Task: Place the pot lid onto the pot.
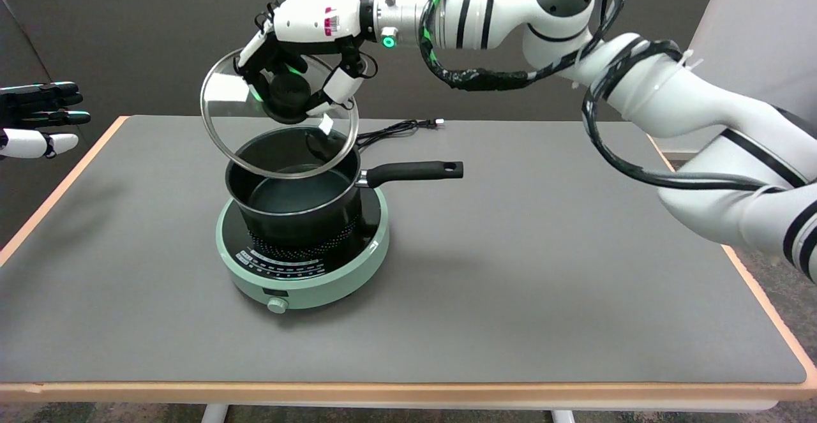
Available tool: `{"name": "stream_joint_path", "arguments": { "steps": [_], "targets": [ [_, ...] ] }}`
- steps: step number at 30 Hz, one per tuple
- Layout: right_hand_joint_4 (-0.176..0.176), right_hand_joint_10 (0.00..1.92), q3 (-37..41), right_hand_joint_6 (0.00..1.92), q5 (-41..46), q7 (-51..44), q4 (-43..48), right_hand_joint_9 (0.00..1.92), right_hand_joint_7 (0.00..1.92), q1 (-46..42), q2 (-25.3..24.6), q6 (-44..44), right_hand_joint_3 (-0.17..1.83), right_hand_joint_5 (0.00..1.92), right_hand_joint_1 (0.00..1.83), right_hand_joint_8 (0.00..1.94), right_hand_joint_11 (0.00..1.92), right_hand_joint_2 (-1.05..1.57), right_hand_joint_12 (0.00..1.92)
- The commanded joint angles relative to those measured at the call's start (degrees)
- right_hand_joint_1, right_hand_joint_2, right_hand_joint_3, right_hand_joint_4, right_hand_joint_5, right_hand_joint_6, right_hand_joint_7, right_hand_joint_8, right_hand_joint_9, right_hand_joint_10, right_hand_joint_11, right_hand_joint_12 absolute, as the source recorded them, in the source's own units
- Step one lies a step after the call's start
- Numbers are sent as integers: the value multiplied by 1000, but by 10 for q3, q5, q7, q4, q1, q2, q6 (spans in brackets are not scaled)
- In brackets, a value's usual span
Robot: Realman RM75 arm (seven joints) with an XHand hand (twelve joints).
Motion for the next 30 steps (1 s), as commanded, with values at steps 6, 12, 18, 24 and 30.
{"name": "stream_joint_path", "arguments": {
  "steps": [6,12,18,24,30],
  "targets": [
    [176,1558,56,1106,-208,188,-153,766,801,84,-100,216,401,588,1334,1376,434,1007,1889],
    [176,1566,32,1122,-209,189,-213,762,801,98,-125,221,407,585,1334,1377,448,1004,1878],
    [176,1570,24,1141,-231,189,-264,758,808,113,-154,210,416,589,1336,1367,470,995,1861],
    [176,1547,60,1089,-289,188,-318,763,773,117,-183,186,390,622,1326,1418,440,1029,1829],
    [176,1539,135,1088,-385,188,-330,775,806,117,-202,154,457,628,1336,1391,488,978,1814]
  ]
}}
